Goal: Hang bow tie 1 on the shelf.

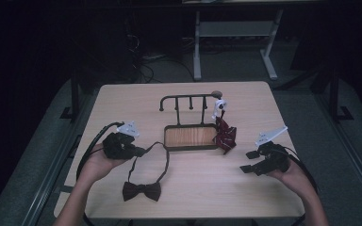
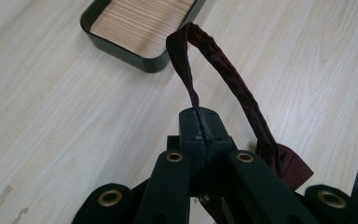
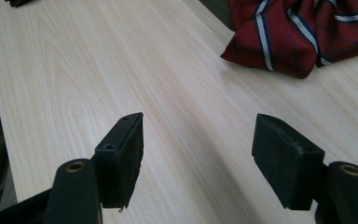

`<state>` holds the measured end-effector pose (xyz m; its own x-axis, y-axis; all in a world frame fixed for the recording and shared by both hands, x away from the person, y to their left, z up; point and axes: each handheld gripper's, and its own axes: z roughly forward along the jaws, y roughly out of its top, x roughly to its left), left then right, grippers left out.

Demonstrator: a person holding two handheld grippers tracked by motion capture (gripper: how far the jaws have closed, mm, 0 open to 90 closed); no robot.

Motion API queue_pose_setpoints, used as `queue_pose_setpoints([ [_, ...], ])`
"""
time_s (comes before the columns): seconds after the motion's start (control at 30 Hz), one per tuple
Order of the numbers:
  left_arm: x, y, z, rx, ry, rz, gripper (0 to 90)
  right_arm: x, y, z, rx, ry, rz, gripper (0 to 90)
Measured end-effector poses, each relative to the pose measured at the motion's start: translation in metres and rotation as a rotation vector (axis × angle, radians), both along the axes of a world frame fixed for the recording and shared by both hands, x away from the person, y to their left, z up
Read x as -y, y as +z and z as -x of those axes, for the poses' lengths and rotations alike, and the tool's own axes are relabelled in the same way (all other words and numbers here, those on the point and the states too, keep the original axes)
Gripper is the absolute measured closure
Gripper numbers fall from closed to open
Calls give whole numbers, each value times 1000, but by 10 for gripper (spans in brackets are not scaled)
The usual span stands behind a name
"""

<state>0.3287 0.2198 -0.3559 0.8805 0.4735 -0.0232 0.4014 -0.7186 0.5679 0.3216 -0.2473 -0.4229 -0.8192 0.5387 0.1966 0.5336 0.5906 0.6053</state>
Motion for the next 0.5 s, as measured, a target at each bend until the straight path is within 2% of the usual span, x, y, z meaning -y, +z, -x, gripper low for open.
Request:
queue_pose_setpoints([
  [0.03,-1,4,1,-4,-17,5,897,-1,0,-1,1,7,0,337],
  [0.13,-1,8,1,3,-24,0,897,-2,-1,-2,-3,5,4,337],
  [0.23,-2,17,2,8,-42,17,897,0,0,-3,-2,0,4,337],
  [0.3,-1,20,3,9,-46,34,898,2,0,-2,2,-4,1,335],
  [0.5,1,28,5,14,-58,37,897,3,2,-1,5,-12,1,332],
])
